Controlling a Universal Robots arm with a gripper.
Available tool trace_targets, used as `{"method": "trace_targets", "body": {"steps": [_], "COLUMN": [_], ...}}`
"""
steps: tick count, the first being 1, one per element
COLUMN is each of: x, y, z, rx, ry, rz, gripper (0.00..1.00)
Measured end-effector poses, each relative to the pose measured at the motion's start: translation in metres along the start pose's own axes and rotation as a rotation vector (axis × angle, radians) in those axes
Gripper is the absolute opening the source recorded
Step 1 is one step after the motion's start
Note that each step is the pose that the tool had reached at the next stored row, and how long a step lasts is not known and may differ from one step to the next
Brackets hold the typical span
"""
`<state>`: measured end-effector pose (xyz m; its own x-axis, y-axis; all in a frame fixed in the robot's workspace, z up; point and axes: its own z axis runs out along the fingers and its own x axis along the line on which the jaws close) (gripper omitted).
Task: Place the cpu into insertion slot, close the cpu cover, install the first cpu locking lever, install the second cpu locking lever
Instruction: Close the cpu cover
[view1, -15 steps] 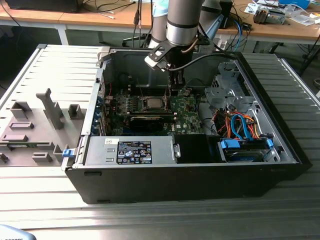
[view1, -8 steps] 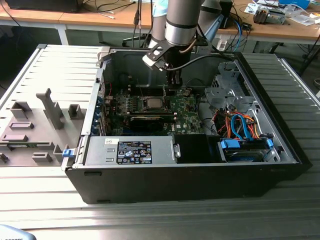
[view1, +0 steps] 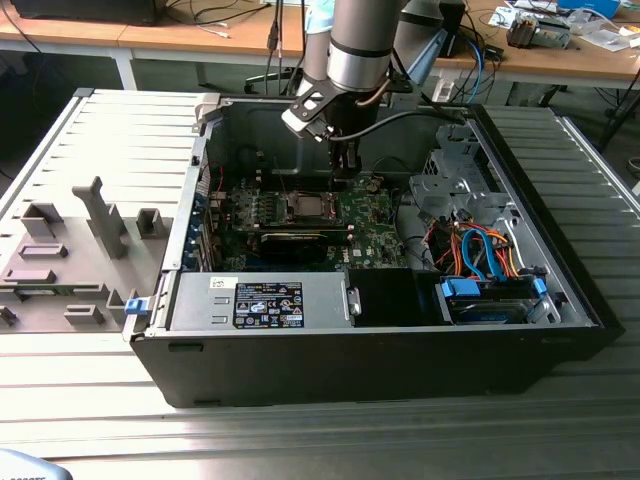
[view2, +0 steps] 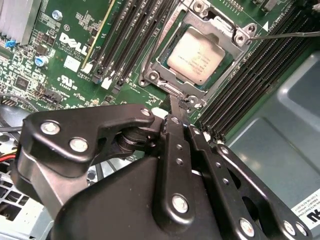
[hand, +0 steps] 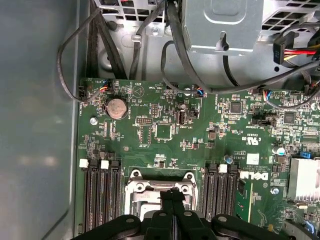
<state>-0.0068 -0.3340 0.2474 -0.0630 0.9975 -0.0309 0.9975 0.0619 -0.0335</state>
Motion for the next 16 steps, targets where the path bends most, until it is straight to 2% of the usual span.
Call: {"method": "trace_targets", "body": {"steps": [3,9,16], "x": [0.0001,0.0005,0.0009], "y": [-0.0009,-0.0086,-0.0134], "z": [0.0001,0.0005,0.0013], "rx": [0.0000,0.0000,-0.0001], "ry": [0.0001,0.0000,0.0001], "rz": [0.000,0.000,0.000], "gripper": [0.11,0.11,0.11]}}
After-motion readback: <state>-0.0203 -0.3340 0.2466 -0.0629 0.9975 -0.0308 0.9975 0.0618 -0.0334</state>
